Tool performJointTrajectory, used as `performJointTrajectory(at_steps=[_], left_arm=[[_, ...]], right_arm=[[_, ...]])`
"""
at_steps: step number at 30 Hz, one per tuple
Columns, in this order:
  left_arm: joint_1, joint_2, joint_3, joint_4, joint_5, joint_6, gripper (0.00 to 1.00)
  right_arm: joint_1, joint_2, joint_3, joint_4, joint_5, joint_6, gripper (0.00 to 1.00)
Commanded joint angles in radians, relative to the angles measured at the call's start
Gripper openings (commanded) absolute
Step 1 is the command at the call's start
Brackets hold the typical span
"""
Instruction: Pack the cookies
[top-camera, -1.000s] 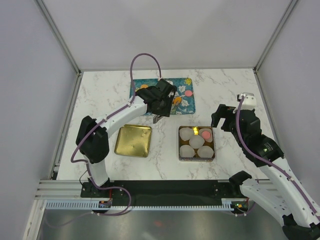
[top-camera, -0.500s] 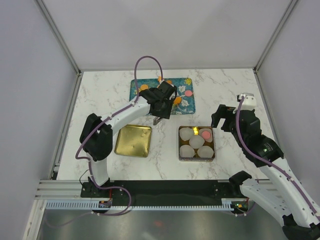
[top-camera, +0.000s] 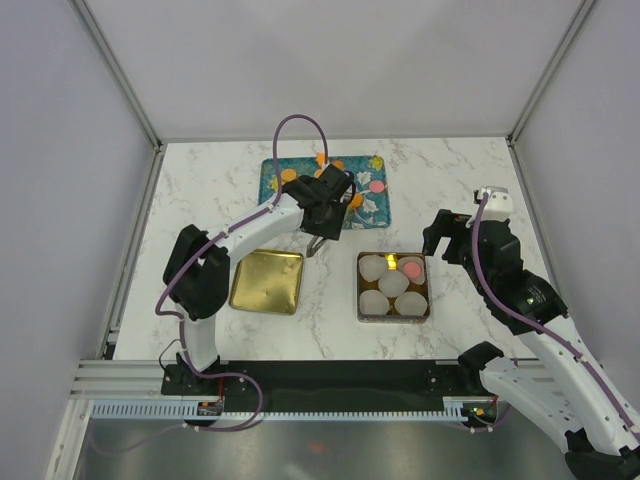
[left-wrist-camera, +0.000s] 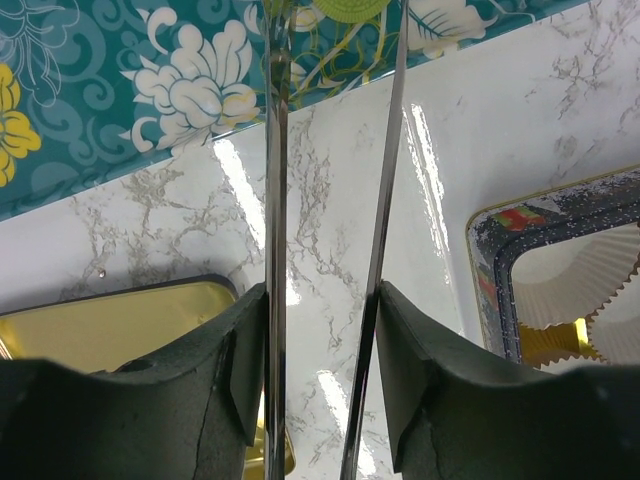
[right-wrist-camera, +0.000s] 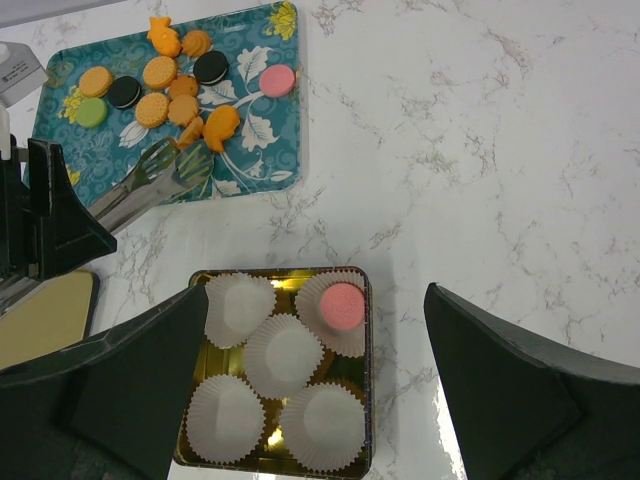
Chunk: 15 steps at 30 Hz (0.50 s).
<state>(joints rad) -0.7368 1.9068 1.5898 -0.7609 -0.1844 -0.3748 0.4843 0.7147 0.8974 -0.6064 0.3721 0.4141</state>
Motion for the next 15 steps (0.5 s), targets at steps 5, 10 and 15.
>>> performJointTrajectory(at_steps=[5,10,15], left_arm=[[-0.019,0.001,0.009,0.014,-0.044,0.048,0.48],[-0.024,-0.04,0.007,0.009,-0.056,0.057,0.47],[-0.024,-0.083,0.015,-0.008,-0.084,0.073,0.47]], right_arm=[[-0.001,-0.006,-0.002,0.014,0.016,-0.006,0.98],[-0.001,-0.009,0.0,0.014,0.019,-0.009,0.98],[0.0,-0.008,0.003,0.014,0.016,-0.011,0.98]])
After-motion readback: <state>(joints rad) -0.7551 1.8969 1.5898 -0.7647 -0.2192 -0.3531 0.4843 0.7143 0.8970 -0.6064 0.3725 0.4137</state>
